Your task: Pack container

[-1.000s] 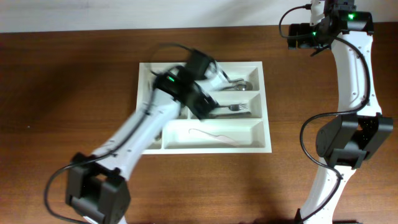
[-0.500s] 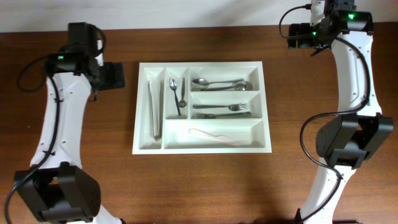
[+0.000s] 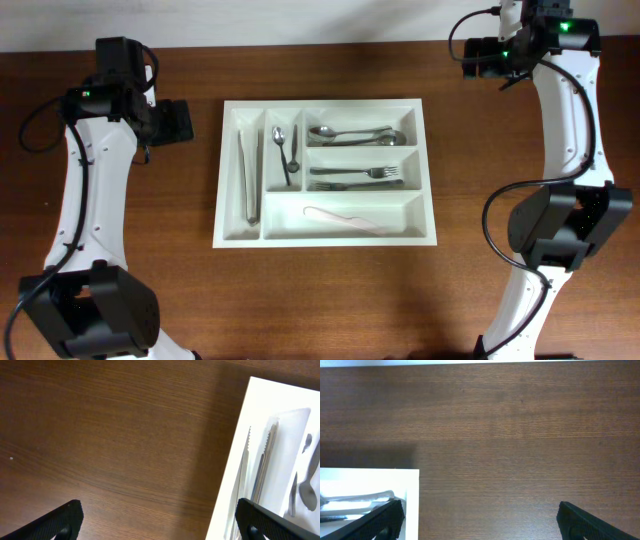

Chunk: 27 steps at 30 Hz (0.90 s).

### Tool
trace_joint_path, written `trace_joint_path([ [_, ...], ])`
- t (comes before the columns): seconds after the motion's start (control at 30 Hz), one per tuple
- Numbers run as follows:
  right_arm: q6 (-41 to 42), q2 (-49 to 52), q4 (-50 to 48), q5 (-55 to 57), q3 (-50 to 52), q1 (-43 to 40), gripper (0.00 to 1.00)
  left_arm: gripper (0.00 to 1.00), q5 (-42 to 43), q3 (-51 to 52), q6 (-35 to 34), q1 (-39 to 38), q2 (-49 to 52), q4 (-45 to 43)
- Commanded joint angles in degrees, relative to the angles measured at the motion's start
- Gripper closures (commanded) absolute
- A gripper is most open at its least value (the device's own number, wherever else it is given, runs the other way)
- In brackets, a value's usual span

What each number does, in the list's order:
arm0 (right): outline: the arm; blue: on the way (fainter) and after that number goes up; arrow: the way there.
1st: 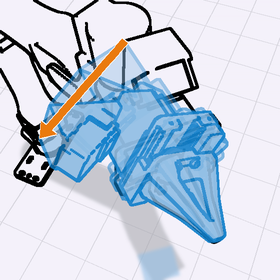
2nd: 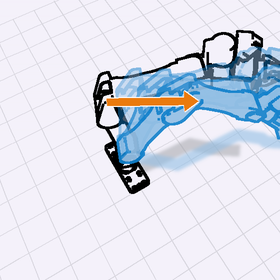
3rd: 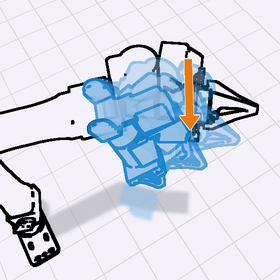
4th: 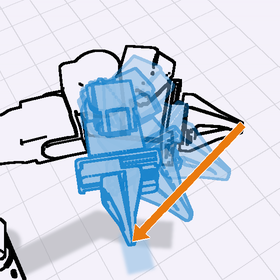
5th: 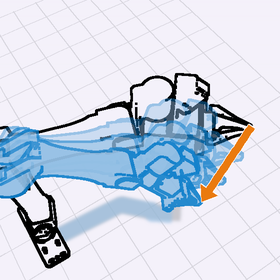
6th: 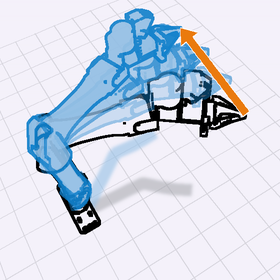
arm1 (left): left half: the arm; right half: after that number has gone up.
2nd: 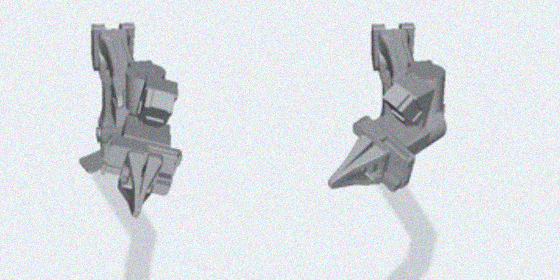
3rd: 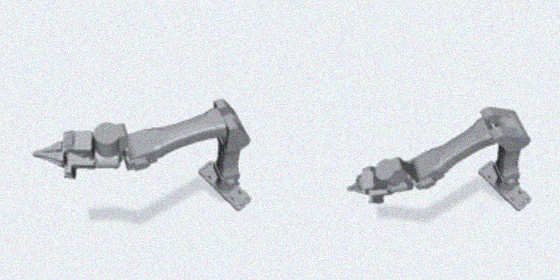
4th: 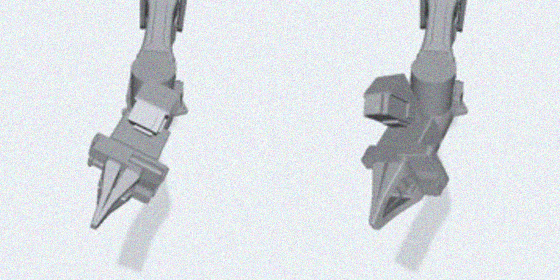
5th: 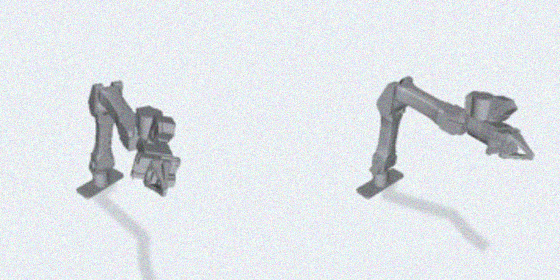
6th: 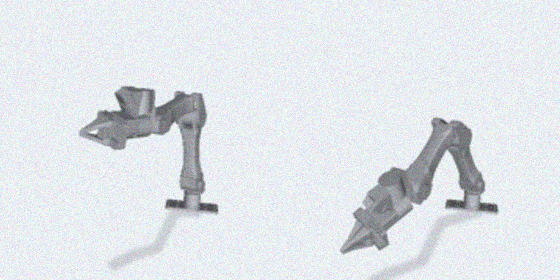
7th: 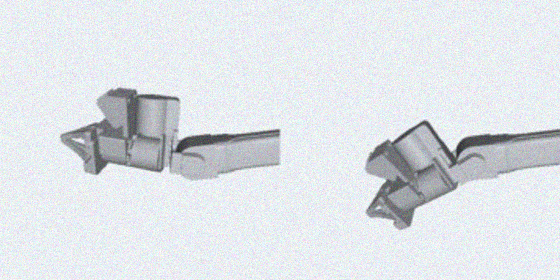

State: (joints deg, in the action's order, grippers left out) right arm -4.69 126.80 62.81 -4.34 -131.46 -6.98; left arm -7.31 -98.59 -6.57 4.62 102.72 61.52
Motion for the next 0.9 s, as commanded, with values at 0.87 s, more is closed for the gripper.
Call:
trace_joint_path([
  [0.87,0.28,-2.47,0.02,-0.09,-0.98,0.57,0.01,0.01,0.66,-0.68,-0.70,0.15,-1.07,0.09],
])
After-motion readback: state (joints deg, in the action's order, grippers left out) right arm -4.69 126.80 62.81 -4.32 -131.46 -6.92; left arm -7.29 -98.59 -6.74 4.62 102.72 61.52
